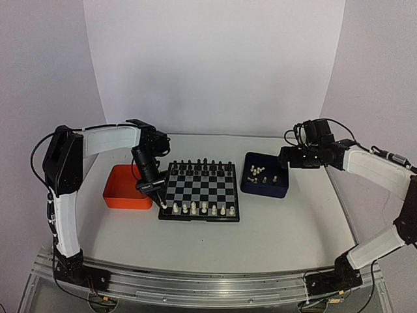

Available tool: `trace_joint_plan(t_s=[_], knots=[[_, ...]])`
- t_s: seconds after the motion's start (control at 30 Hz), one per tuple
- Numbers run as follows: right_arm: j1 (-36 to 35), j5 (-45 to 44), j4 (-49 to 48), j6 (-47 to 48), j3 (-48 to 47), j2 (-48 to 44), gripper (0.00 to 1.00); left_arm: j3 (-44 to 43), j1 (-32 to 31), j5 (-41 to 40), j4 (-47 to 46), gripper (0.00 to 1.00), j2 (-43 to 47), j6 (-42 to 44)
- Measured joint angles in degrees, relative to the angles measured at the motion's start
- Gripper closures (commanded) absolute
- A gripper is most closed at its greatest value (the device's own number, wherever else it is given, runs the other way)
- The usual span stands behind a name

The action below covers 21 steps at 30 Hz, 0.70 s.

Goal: Set up the chess pieces on the board
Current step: Place the chess piece on the chessboard.

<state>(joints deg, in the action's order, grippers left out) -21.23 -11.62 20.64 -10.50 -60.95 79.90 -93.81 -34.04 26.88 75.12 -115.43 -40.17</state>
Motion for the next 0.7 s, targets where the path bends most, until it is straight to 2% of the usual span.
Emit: trace_joint_plan(t_s=[0.33, 0.7], knots=[[0.0, -0.15, 0.0, 0.21, 0.0, -0.01, 0.04, -8.57, 0.83, -0.05, 1.19, 1.0, -7.18, 3.57], [0.0, -0.47, 0.02, 0.43, 0.33, -0.11, 0.04, -8.66, 2.61, -0.46, 1.38, 1.0, -7.89, 5.19]])
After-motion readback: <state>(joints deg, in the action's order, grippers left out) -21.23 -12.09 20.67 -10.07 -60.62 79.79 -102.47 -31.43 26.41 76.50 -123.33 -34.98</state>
